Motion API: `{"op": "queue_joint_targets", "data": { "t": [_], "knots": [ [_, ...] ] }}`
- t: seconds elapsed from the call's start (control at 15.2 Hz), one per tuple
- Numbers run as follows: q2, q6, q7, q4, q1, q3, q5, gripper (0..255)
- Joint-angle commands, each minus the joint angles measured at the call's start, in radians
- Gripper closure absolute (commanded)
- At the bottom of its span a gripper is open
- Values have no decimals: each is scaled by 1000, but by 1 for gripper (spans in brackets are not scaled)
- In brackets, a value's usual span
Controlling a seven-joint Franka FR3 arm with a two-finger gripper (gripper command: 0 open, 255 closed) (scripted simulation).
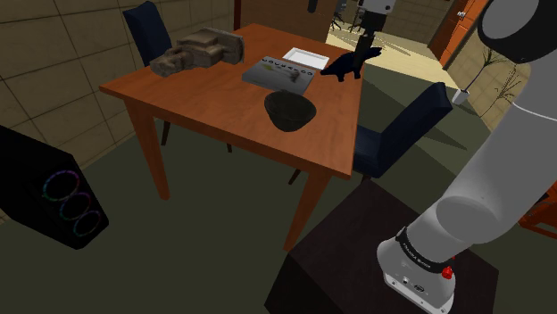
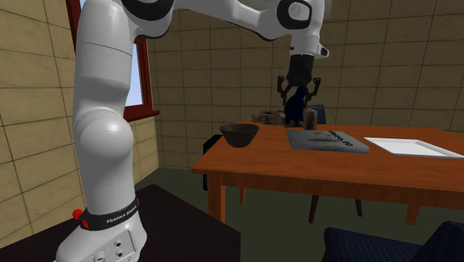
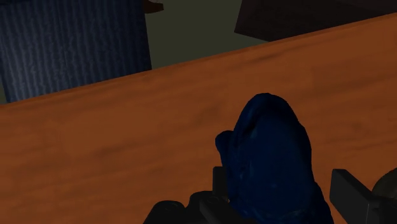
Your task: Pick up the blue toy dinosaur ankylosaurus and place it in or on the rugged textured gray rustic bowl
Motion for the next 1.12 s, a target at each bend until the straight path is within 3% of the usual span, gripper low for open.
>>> {"op": "queue_joint_targets", "data": {
  "t": [0.0,0.53,1.06],
  "knots": [
    [2,-19,0,21,-1,0,1,255],
    [-130,9,197,-123,116,81,-34,255],
    [-194,17,390,-184,214,175,-35,255]
  ]
}}
